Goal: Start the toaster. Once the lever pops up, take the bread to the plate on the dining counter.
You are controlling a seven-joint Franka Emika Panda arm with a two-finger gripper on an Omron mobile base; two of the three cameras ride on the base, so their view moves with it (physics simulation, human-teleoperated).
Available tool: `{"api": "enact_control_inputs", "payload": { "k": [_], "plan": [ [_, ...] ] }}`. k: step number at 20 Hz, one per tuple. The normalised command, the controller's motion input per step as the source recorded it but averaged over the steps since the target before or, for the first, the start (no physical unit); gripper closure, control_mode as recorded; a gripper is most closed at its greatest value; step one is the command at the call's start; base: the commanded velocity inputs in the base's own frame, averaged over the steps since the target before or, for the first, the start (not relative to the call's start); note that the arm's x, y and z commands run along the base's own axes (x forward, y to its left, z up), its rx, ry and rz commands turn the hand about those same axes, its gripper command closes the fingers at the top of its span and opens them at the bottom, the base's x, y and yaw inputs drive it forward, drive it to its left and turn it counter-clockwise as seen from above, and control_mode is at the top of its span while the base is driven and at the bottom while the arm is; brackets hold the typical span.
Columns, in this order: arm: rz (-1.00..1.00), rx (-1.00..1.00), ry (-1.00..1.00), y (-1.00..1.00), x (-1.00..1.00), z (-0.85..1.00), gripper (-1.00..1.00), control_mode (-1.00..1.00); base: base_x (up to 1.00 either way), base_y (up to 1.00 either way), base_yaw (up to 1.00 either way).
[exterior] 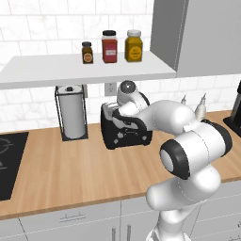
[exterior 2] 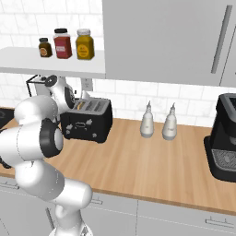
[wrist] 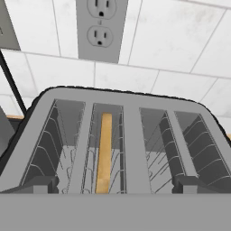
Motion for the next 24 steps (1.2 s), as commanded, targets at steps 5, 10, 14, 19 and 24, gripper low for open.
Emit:
{"api": "enact_control_inputs", "payload": {
  "k": [5,10,14,19,24],
  "plan": [
    [0.00,0.00,0.00,0.00,0.00,0.00,-1.00,-1.00,0.00,0.00,0.00],
    [0.00,0.00,0.00,0.00,0.00,0.00,-1.00,-1.00,0.00,0.00,0.00],
    [0.00,0.00,0.00,0.00,0.00,0.00,-1.00,-1.00,0.00,0.00,0.00],
    [0.00,0.00,0.00,0.00,0.00,0.00,-1.00,-1.00,0.00,0.00,0.00],
    [0.00,0.00,0.00,0.00,0.00,0.00,-1.00,-1.00,0.00,0.00,0.00]
  ]
}}
